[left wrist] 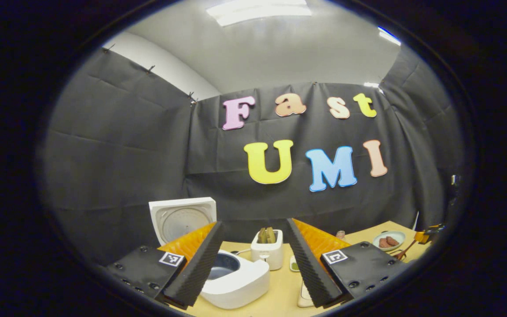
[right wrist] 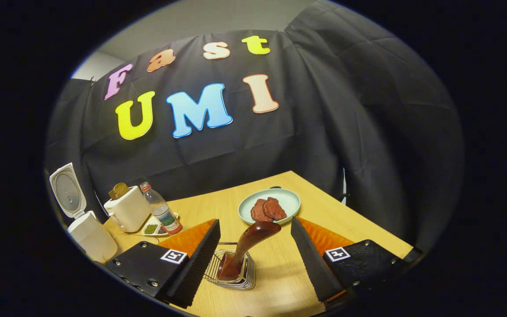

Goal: Close the left gripper, press the button to open the rice cooker; take a wooden spoon from the chopstick holder with the right hand, scoop a spoonful of rice and pour it into the rice cooker, then put the wooden spoon back into the chopstick holder.

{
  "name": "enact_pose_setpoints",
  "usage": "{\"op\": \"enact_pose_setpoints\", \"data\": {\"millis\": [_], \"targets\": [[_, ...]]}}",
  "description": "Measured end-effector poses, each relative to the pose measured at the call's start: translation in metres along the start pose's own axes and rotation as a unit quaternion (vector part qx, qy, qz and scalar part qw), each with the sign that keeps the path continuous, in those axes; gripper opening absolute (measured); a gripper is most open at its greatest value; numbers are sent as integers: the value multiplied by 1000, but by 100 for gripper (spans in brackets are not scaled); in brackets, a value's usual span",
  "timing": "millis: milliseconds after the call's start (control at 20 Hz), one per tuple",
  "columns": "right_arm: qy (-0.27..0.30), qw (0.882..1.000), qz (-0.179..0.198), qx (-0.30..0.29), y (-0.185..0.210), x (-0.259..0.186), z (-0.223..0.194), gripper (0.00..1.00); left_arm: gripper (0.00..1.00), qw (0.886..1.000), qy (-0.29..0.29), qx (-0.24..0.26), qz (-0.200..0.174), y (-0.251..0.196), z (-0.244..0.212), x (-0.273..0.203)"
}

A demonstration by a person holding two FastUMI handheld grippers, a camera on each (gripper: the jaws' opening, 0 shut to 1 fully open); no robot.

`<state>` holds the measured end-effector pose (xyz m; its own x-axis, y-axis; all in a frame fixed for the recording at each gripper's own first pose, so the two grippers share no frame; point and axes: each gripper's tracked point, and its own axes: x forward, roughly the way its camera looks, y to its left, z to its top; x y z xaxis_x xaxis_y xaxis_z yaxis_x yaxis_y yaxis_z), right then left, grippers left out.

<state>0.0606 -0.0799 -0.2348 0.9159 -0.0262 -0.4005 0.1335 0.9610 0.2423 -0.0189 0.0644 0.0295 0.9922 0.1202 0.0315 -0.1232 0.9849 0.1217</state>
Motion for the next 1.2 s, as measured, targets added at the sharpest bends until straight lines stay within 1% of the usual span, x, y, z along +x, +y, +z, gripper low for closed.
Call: {"op": "enact_pose_setpoints", "data": {"millis": [150,200,250,350,400,450,500,550,600,650,700,900,1000,1200], "targets": [[37,999,12,11,3,14,-23,98,98,1000,3,5,8,-1,0,-6],[48,999,17,14,4,18,-28,90,98,1000,6,5,10,-2,-2,-6],[62,998,23,21,5,21,-36,78,98,1000,9,6,13,-2,-5,-8],[77,996,32,32,9,28,-41,68,98,1000,16,8,19,-3,-10,-10],[77,996,39,37,12,27,-40,60,99,1000,18,8,22,-3,-10,-12],[68,997,32,35,14,30,-37,51,98,1000,18,8,25,-2,-11,-15],[76,995,51,34,22,31,-37,21,99,999,18,8,28,-2,-11,-16],[83,994,66,31,26,28,-42,21,98,999,18,8,32,-2,-11,-17],[73,995,63,35,24,25,-35,21,98,999,19,8,34,-2,-14,-20],[77,994,67,27,28,26,-34,10,98,999,21,10,38,-2,-15,-23],[79,994,76,22,31,26,-32,10,99,999,20,11,41,-3,-17,-26],[77,993,91,9,36,16,-16,10,99,999,17,17,49,-4,-18,-34],[67,993,95,12,38,6,0,10,98,999,17,11,38,-9,-19,-30],[32,996,87,11,50,-11,34,10,98,1000,17,-4,12,-11,-27,-10]]}}
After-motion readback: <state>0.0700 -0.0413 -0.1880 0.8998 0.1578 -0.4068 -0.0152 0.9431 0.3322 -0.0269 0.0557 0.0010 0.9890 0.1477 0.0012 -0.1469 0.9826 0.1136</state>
